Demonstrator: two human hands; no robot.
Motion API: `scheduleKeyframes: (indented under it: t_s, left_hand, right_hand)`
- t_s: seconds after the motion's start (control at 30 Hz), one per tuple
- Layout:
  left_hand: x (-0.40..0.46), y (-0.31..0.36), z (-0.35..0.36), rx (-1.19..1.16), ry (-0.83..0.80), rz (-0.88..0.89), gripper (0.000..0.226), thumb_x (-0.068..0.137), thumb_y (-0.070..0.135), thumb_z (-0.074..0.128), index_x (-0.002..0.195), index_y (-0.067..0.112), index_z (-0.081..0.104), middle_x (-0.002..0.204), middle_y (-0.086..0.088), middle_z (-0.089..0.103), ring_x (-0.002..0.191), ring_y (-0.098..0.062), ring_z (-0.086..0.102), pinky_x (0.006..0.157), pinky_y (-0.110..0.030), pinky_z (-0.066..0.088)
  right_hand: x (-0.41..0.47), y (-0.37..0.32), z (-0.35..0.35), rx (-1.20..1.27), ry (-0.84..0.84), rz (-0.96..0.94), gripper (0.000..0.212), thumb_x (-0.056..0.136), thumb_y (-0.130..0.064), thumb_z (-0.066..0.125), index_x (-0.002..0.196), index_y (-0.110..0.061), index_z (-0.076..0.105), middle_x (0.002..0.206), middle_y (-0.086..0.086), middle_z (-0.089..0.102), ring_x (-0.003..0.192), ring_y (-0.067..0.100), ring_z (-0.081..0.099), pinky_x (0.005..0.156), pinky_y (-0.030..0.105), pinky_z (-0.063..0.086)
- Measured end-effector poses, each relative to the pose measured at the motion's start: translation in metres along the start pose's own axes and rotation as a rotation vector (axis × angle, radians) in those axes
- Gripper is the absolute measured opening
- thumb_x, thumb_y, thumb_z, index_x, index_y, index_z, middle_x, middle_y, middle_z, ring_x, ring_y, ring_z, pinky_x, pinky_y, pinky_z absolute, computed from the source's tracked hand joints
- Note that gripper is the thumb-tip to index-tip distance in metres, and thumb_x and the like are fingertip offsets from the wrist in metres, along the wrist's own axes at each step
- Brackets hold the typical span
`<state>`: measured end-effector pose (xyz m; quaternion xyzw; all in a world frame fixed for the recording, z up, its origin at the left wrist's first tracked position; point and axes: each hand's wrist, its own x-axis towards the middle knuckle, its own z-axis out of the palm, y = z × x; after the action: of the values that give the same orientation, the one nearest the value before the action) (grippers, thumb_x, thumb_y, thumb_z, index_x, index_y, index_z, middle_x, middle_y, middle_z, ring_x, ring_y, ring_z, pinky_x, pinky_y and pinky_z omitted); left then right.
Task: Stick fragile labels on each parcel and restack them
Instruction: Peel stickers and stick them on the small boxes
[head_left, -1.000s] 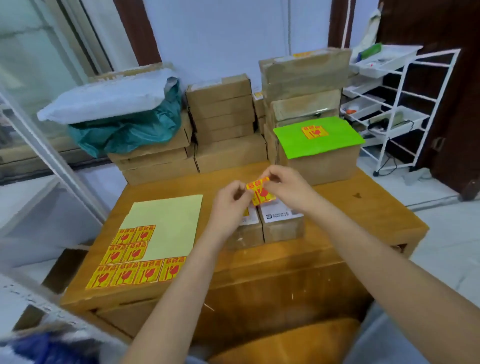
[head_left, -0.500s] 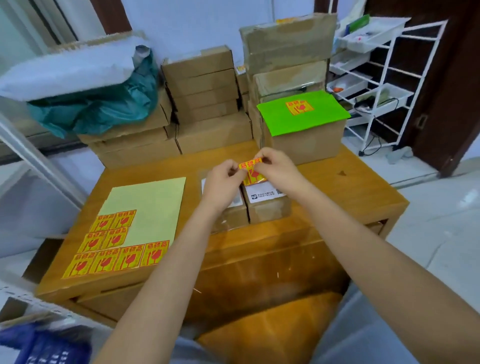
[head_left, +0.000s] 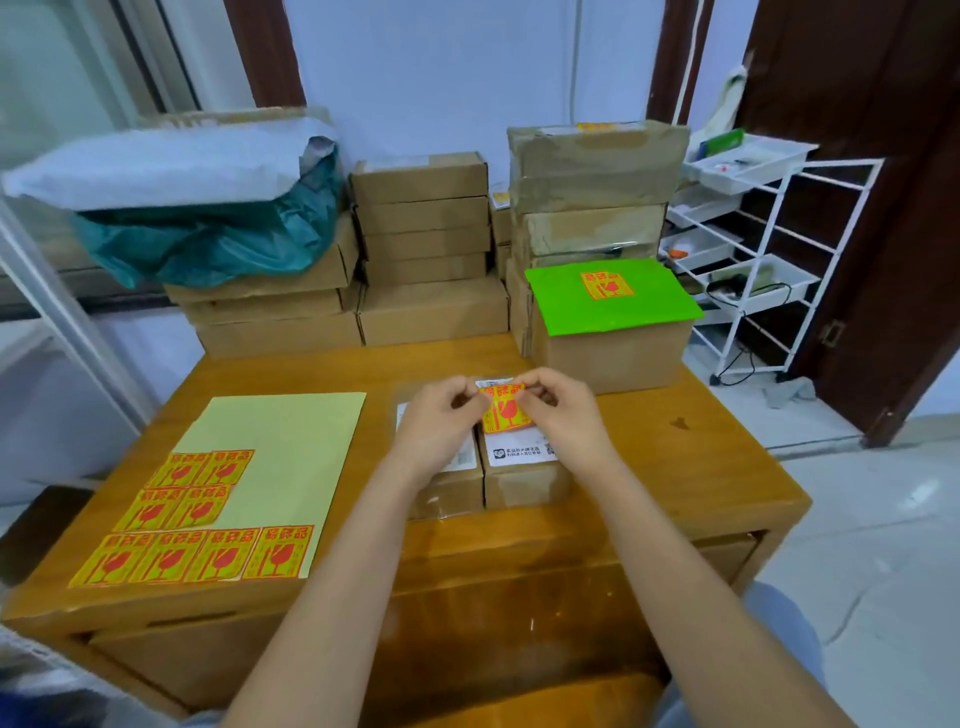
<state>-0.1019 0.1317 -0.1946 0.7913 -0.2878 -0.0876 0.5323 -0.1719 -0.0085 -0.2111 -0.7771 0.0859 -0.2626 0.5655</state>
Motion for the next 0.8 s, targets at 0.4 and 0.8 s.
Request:
scheduleKeyframes:
  t_s: [0.4, 0.8]
  left_hand:
    - [-0.002, 0.000, -0.002, 0.078, -0.018, 0.021, 0.022, 0.086, 0.021, 0.068, 0.076, 0.004, 0.061, 0.079, -0.020, 0.064, 0.067, -0.019, 0.054, 0.063, -0.035, 0.042]
    - [-0.001, 0.000, 0.003, 0.224, 0.000, 0.054, 0.017, 0.082, 0.021, 0.072, 0.076, 0.010, 0.061, 0.074, -0.002, 0.058, 0.065, -0.013, 0.050, 0.063, -0.030, 0.042]
  right_hand:
    - [-0.002, 0.009, 0.002, -0.031, 0.013, -0.068, 0.038, 0.086, 0.000, 0.059, 0.094, -0.037, 0.059, 0.061, -0.011, 0.052, 0.073, 0.015, 0.049, 0.071, 0.029, 0.040]
    - [0.000, 0.013, 0.004, -0.056, 0.038, -0.006, 0.037, 0.086, 0.000, 0.057, 0.090, -0.037, 0.057, 0.062, -0.009, 0.049, 0.084, 0.022, 0.048, 0.077, 0.028, 0.041]
